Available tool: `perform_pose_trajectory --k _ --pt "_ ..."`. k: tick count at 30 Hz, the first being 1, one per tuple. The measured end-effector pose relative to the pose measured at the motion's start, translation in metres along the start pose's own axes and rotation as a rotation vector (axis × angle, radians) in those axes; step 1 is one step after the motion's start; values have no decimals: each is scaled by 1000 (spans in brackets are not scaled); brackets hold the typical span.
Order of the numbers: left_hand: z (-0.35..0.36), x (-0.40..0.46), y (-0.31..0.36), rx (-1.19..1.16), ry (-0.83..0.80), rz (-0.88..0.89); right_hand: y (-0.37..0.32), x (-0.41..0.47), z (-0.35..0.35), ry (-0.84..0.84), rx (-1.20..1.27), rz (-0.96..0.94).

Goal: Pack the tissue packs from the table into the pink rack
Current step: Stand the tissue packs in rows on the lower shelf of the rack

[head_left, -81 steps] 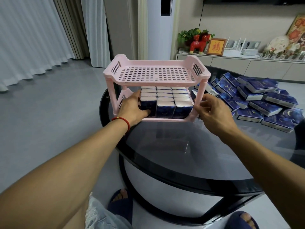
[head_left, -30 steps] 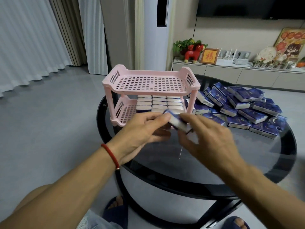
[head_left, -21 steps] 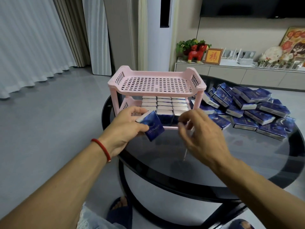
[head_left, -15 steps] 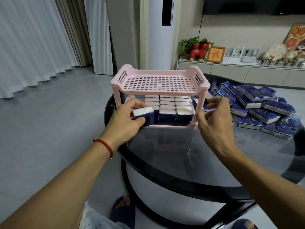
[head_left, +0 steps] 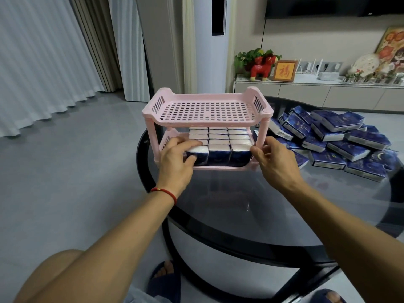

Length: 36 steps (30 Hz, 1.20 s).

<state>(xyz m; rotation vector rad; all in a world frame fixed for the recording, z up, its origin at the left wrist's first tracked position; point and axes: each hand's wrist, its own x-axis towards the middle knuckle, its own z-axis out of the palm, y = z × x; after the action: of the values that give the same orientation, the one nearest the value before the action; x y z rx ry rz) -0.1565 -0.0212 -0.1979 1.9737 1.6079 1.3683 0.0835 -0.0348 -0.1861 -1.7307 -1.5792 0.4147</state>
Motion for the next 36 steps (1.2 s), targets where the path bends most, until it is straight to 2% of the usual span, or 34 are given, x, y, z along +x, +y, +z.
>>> perform_pose_trajectory --k 3,6,8,10,12,16,23,28,32,36 --pt "9 -7 -4 -40 28 -20 0 -5 1 29 -68 33" --pt "15 -12 -11 -18 4 21 -4 -21 2 213 -157 -13" --pt "18 -13 -16 59 -24 66 -16 -34 3 274 -224 -242" --pt "21 -13 -19 113 -41 91 -27 -43 10 212 -398 -513" --pt "23 -12 -22 149 -49 124 -30 -44 23 102 -570 -627" --pt "23 -9 -23 151 -42 145 -28 -39 48 -44 -665 -570" --pt "21 -9 -17 212 -93 90 -28 -37 55 -73 -647 -572" --pt "21 -9 -12 208 -115 44 -28 -40 38 -173 -552 -605" --pt "19 -16 -5 227 -162 13 -20 -47 5 -52 -502 -673" --pt "10 -31 6 272 -93 95 13 -29 -27 105 -504 -320"
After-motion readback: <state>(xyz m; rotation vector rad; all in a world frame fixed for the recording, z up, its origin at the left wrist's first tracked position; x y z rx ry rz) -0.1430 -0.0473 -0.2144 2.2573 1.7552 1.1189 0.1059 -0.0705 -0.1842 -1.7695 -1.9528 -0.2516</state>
